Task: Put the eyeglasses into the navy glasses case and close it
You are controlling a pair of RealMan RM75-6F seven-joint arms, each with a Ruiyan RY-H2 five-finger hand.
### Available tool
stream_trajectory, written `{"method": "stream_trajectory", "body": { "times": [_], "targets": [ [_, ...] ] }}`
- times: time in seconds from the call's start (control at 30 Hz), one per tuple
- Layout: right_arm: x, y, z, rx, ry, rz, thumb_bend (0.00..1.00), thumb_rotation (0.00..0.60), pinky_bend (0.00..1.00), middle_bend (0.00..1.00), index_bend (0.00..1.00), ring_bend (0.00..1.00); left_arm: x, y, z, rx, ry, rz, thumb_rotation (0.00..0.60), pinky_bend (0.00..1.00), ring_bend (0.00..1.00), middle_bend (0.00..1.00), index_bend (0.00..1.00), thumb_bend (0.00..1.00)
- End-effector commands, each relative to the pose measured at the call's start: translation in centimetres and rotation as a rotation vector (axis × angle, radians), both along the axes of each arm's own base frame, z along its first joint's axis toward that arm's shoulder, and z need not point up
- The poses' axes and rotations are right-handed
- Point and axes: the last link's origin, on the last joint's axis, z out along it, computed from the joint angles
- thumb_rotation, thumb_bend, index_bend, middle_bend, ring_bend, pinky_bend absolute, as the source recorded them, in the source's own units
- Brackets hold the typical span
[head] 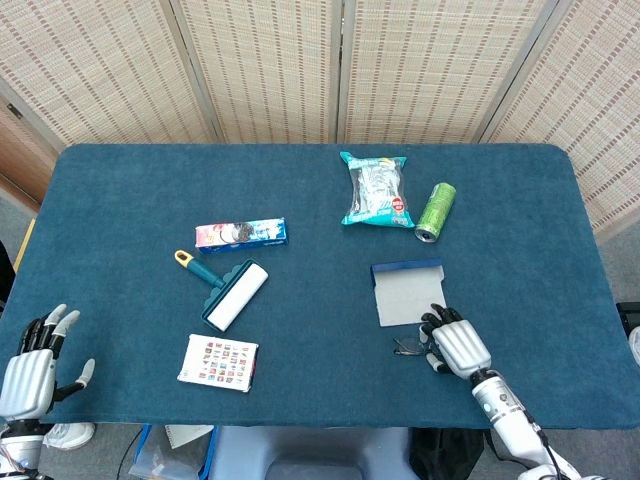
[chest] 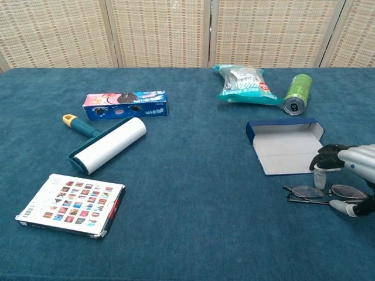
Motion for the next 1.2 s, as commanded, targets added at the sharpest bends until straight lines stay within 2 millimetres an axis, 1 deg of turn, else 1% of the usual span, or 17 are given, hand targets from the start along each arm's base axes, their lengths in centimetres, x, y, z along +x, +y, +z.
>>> {"method": "stream_trajectory", "body": {
  "times": [0.03, 0.3, 0.4, 0.57, 0.7, 0.83, 0.97, 1.1, 1.2],
  "targets": [
    [0.0, -0.1, -0.1, 0.000, 0.000, 0.003, 0.36, 0.600, 0.14, 0.21, 0.47, 0.06, -0.2, -0.1, 0.0, 0.002, -0.001, 0.005, 0.600, 0.00, 0.06, 0.05, 0.13, 0.33],
    [0.2, -0.1, -0.4, -0.017, -0.009, 0.020, 0.45, 0.600, 0.14, 0.22, 0.58, 0.06, -0.5, -0.3, 0.1, 0.004, -0.005, 0.015, 0.600, 0.00, 0.06, 0.05, 0.13, 0.33],
    [0.4, 0.0, -0.2, -0.030, -0.012, 0.029, 0.48, 0.600, 0.14, 0.23, 0.61, 0.06, -0.6, -0.4, 0.1, 0.006, -0.006, 0.015, 0.600, 0.00, 0.06, 0.05, 0.13, 0.33],
    [0.6, 0.4, 1.0, -0.074, -0.027, 0.043, 0.50, 0.600, 0.14, 0.24, 0.63, 0.06, -0.7, -0.3, 0.1, 0.008, -0.007, 0.014, 0.600, 0.00, 0.06, 0.05, 0.13, 0.33],
    [0.7, 0.2, 2.1, -0.128, -0.045, 0.049, 0.50, 0.600, 0.14, 0.24, 0.63, 0.06, -0.7, -0.3, 0.0, 0.003, -0.009, 0.012, 0.600, 0.00, 0.06, 0.05, 0.13, 0.33],
    [1.0, -1.1, 3.2, -0.182, -0.052, 0.060, 0.50, 0.600, 0.14, 0.24, 0.63, 0.06, -0.5, -0.1, -0.2, -0.004, -0.011, 0.005, 0.600, 0.00, 0.06, 0.05, 0.13, 0.33],
    [1.7, -3.4, 3.8, -0.221, -0.031, 0.081, 0.50, 0.600, 0.14, 0.24, 0.63, 0.06, -0.4, -0.1, -0.3, -0.004, -0.012, 0.001, 0.600, 0.00, 0.06, 0.05, 0.13, 0.33],
    [2.5, -5.6, 3.6, -0.232, -0.014, 0.100, 0.50, 0.600, 0.14, 0.24, 0.63, 0.06, -0.4, -0.1, -0.4, -0.007, -0.010, 0.007, 0.600, 0.00, 0.06, 0.05, 0.13, 0.33],
    [3.0, -6.9, 3.0, -0.229, 0.007, 0.109, 0.50, 0.600, 0.14, 0.24, 0.63, 0.06, -0.5, -0.2, -0.4, -0.007, -0.008, 0.012, 0.600, 0.00, 0.06, 0.05, 0.13, 0.33]
  ]
}}
